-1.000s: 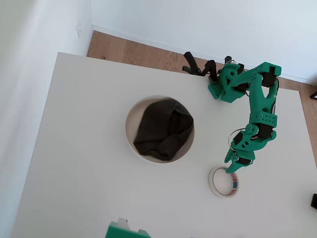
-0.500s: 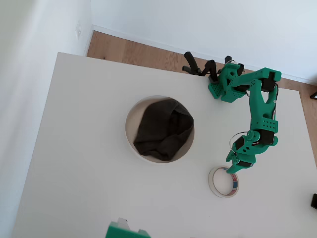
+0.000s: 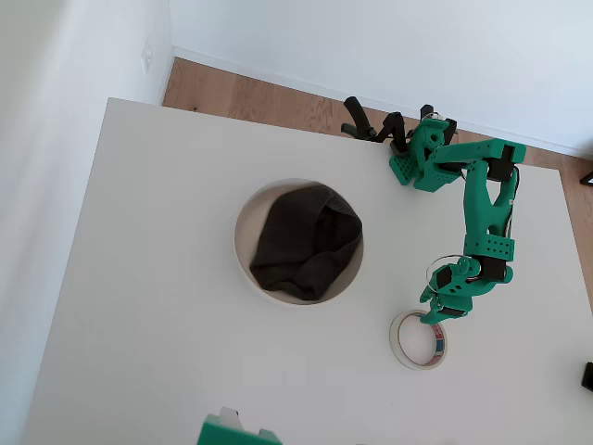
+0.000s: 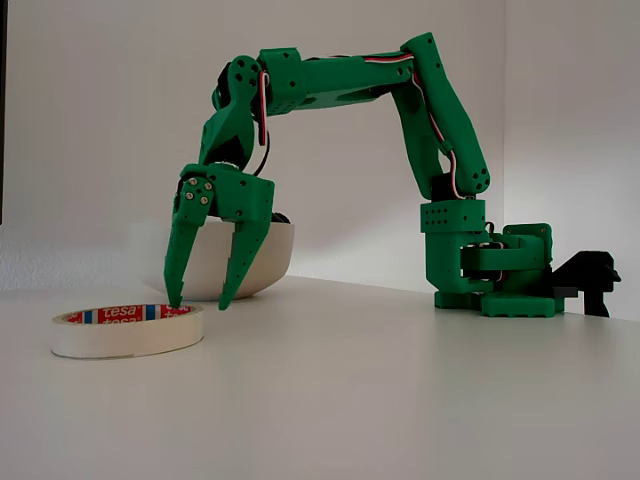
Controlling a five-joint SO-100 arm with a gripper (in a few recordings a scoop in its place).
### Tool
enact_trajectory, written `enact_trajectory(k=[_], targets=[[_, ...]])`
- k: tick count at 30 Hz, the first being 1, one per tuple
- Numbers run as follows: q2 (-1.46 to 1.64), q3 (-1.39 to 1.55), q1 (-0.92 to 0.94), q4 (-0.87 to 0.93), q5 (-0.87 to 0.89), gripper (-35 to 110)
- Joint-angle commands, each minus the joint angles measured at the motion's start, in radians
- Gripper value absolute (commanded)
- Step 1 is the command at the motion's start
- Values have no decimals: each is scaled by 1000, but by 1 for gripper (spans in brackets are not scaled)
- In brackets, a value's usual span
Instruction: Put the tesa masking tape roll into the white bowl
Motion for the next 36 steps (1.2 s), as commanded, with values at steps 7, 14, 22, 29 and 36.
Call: enact_trajectory(k=[7, 14, 22, 29, 36], targets=[[17, -66, -25, -3, 31, 13], [-6, -66, -29, -20, 32, 13], [-25, -66, -31, -32, 31, 12], [-74, -69, -23, -61, 21, 11], [-103, -100, -23, -37, 21, 8]])
